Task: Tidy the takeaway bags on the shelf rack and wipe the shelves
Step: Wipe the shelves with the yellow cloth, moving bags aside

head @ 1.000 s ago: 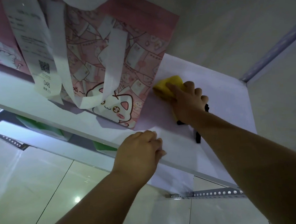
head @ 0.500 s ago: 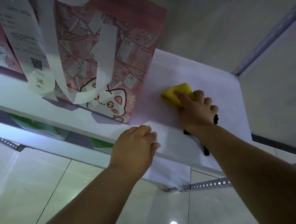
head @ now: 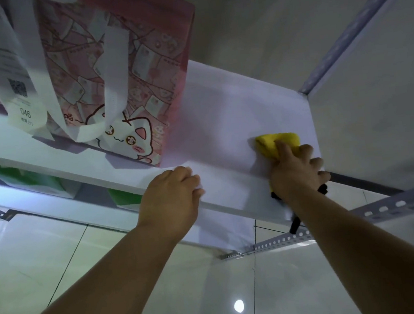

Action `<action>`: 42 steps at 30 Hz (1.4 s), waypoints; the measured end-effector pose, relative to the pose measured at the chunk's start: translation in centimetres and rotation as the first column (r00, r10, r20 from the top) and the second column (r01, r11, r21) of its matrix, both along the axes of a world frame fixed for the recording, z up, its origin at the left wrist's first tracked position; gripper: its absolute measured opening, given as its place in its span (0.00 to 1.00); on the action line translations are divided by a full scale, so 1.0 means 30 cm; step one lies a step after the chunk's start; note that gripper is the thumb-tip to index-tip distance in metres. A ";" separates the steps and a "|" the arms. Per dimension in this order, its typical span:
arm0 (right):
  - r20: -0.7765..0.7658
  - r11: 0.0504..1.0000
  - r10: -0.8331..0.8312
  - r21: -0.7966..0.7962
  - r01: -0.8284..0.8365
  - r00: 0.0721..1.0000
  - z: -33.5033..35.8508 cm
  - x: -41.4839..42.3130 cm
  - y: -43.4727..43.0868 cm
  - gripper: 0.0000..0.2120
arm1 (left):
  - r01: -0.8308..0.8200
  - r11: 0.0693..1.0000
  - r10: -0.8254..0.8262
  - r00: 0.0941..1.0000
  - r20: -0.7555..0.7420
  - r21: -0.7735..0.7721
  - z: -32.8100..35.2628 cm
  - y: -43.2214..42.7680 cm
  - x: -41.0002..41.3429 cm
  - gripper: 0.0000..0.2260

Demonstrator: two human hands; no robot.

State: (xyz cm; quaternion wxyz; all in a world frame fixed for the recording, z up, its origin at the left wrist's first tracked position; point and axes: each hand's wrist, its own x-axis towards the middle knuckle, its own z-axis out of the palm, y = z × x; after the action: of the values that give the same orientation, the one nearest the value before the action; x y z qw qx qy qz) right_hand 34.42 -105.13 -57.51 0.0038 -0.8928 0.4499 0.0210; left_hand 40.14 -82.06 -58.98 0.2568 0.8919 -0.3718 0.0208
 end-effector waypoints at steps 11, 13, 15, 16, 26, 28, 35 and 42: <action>0.025 0.992 0.125 0.007 -0.125 0.992 0.004 -0.155 0.002 0.22 | 0.017 1.000 -0.017 1.000 0.003 -0.001 0.004 -0.001 -0.005 0.05; -0.009 1.000 -0.006 0.016 0.006 1.000 0.003 -0.123 0.010 0.24 | 0.012 1.000 -0.012 1.000 0.005 0.000 0.004 -0.003 -0.005 0.05; -0.051 1.000 -0.013 0.017 0.014 0.999 0.008 -0.118 0.020 0.25 | 0.012 1.000 -0.012 1.000 0.005 0.010 0.005 -0.003 -0.006 0.05; -0.059 1.000 0.001 0.031 0.001 0.998 0.014 -0.121 0.020 0.25 | 0.015 1.000 -0.016 1.000 0.004 0.018 0.006 -0.002 -0.004 0.05; 0.273 0.929 0.298 0.135 -0.343 0.915 0.165 -0.145 0.239 0.27 | -0.012 0.996 0.033 0.966 -0.258 0.084 0.120 0.059 -0.030 0.11; 0.355 0.868 0.394 0.160 -0.471 0.848 0.178 -0.118 0.306 0.25 | -0.055 0.998 0.061 0.965 -0.255 0.032 0.148 0.097 -0.026 0.11; 0.565 0.768 0.308 0.328 -0.550 0.766 0.175 0.036 0.492 0.21 | -0.275 0.958 0.241 0.929 -0.280 -0.087 0.210 0.300 0.072 0.13; 0.605 0.793 0.169 0.386 -0.472 0.778 0.193 0.188 0.628 0.19 | -0.454 0.887 0.418 0.866 -0.275 -0.083 0.238 0.493 0.236 0.14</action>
State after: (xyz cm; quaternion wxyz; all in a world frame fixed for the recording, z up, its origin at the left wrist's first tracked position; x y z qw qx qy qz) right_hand 40.07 -86.29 -51.71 0.3664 -0.8917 0.2415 -0.1109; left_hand 47.21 -67.27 -51.83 0.3543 0.9271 -0.1223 -0.0070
